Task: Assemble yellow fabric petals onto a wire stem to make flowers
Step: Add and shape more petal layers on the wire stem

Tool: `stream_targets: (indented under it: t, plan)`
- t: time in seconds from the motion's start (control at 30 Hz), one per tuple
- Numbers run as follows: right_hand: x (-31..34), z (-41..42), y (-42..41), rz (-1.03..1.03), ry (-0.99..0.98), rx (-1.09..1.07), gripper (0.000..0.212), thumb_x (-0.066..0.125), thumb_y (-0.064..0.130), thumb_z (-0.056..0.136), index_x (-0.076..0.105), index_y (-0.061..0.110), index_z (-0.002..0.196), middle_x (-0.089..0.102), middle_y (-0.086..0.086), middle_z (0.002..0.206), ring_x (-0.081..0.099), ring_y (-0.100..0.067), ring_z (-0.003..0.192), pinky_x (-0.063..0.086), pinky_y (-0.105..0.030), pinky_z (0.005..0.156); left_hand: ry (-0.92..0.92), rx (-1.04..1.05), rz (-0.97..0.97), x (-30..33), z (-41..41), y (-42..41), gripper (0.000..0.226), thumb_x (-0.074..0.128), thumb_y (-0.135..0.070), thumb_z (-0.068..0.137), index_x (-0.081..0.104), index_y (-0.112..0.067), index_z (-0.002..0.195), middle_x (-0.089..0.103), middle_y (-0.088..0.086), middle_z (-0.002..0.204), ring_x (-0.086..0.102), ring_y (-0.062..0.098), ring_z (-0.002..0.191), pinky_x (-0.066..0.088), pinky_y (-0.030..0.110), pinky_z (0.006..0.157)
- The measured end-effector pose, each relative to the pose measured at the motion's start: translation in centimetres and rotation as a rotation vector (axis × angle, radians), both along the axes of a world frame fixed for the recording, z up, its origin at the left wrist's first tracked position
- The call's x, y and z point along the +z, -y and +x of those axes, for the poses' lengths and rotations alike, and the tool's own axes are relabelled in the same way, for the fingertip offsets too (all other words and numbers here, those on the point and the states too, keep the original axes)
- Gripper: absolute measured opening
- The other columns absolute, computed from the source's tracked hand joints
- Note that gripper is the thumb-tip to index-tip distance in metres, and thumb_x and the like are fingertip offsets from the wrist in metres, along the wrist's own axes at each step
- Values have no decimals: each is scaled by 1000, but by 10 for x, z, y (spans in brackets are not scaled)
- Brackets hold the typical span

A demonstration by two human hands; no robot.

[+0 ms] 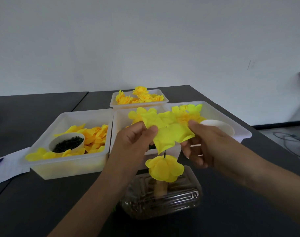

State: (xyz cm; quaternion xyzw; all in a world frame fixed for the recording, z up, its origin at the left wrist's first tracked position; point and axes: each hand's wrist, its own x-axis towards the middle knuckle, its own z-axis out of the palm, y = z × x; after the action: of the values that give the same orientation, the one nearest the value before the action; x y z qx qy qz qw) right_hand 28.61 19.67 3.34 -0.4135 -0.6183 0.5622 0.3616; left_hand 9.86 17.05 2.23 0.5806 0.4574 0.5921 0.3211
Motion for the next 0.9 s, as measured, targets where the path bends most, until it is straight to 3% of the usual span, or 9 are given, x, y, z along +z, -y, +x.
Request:
stream_targets:
  t: [0.1,0.2,0.3,0.43,0.6,0.7,0.9]
  plan:
    - [-4,0,-1,132,23,-28,42,42,32,100,52,12,64,54,-6,61,40,-15,44,32,-21,41,-9,-11,-44,-5,-2,0,38,54,-22,95,55,4,68,46,-6,50,40,4,46,35,14,46]
    - [-8,-1,-10,174,133,8,40,40,29,102,45,12,65,51,0,57,40,-13,44,32,-20,42,32,-6,-262,-7,-6,-7,62,41,-40,99,57,-19,44,47,-1,45,40,7,38,33,18,39]
    - [-13,0,-22,236,263,133,37,42,24,101,45,6,68,47,6,53,42,-10,45,33,-18,44,91,-8,-388,-12,-14,-15,70,35,-39,101,56,-19,37,36,-1,38,28,8,32,25,20,39]
    - [-18,3,-38,262,357,227,35,46,26,96,48,2,72,50,10,52,44,-7,46,34,-16,47,-144,-92,-253,-28,-21,-13,54,43,-24,100,52,-25,47,35,-7,43,30,5,38,29,16,43]
    - [-21,8,-49,286,347,260,35,49,32,94,49,4,72,53,6,58,46,-11,49,34,-19,47,-206,-64,-293,-36,-21,-16,60,31,-50,99,57,-26,50,43,-6,42,37,5,39,33,14,43]
    - [-18,10,-50,272,300,274,39,49,38,89,48,3,72,54,3,59,46,-14,51,34,-22,47,-299,-68,-162,-36,-23,-11,50,44,-47,99,57,-27,55,42,-9,46,37,2,43,33,13,47]
    - [-11,13,-56,247,201,285,58,51,35,88,45,-23,92,50,-10,69,42,-16,52,33,-25,49,-452,-16,-21,-23,-21,-5,50,40,-55,95,61,-22,64,52,-16,53,47,1,51,35,12,53]
